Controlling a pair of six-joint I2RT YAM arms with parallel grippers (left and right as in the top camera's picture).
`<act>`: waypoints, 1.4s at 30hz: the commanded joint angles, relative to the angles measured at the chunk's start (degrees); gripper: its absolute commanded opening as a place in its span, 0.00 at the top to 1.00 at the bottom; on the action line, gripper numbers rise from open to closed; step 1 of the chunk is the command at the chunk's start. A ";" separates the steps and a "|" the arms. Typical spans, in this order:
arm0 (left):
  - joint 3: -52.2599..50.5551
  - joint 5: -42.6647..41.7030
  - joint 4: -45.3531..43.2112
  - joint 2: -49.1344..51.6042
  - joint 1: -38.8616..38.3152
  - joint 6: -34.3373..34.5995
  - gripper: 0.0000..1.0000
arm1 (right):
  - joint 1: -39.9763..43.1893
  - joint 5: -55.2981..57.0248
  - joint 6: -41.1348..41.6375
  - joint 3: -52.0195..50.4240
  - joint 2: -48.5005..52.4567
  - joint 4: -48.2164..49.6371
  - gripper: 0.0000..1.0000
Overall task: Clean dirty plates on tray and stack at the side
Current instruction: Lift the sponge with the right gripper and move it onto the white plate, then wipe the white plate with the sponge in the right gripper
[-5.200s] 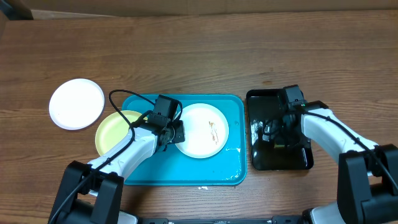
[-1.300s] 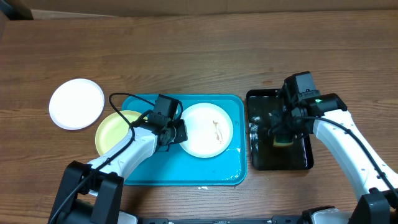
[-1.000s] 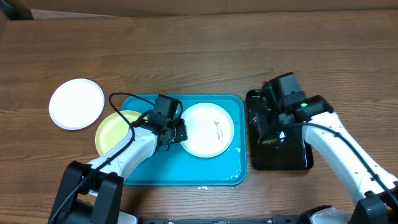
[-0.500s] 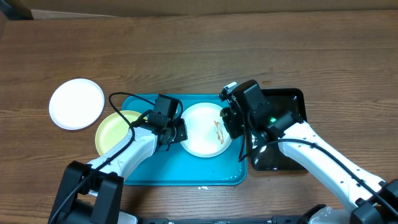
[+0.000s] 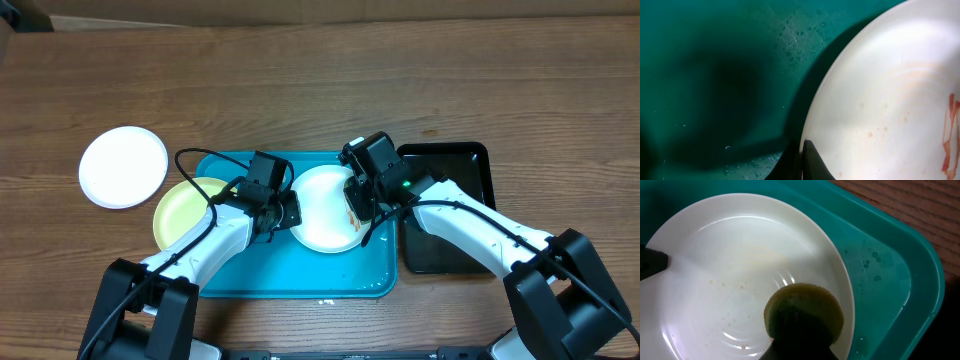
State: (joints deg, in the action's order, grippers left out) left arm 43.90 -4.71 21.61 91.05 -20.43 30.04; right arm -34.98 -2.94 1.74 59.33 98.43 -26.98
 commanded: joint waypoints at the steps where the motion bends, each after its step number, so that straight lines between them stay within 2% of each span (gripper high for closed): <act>1: 0.50 0.87 -0.26 0.57 -0.17 0.17 0.96 | -0.39 0.24 0.44 0.68 -0.20 0.61 0.96; 22: 0.50 0.87 -0.46 0.57 -0.17 0.15 0.96 | -0.44 -3.82 0.37 0.68 3.58 4.59 0.91; 24: 0.50 0.90 -0.46 0.57 -0.17 0.15 0.96 | -0.44 -3.78 0.37 0.68 4.17 4.61 0.75; 26: 0.50 0.90 -0.44 0.57 -0.17 0.15 0.96 | -0.42 -2.84 0.33 0.68 4.26 4.57 0.63; 27: 0.50 0.87 -0.44 0.57 -0.17 0.15 0.96 | -0.42 -1.75 0.33 0.70 4.24 4.72 0.58; 28: 0.50 0.87 -0.44 0.57 -0.17 0.15 0.96 | -0.42 -1.03 0.35 0.74 4.22 4.87 0.57; 30: 0.50 0.87 -0.44 0.57 -0.17 0.15 0.95 | -0.42 -0.76 0.35 1.05 4.24 4.68 0.57; 33: 0.50 0.87 -0.44 0.57 -0.17 0.15 0.95 | -0.72 -1.05 0.42 2.71 4.22 -0.22 0.66; 37: 0.50 0.87 -0.46 0.57 -0.17 0.15 0.95 | -1.33 -1.18 1.70 2.56 4.24 -3.34 0.71; 41: 0.50 0.90 -0.46 0.57 -0.17 0.15 0.95 | -1.38 0.17 1.68 0.74 4.24 -2.29 0.71; 42: 0.50 0.87 -0.46 0.57 -0.17 0.15 0.94 | -1.38 1.40 1.68 0.15 4.24 -1.51 0.75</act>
State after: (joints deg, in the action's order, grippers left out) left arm 43.90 -4.69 21.37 91.05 -20.43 30.04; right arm -36.05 -4.03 3.01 60.47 102.76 -29.93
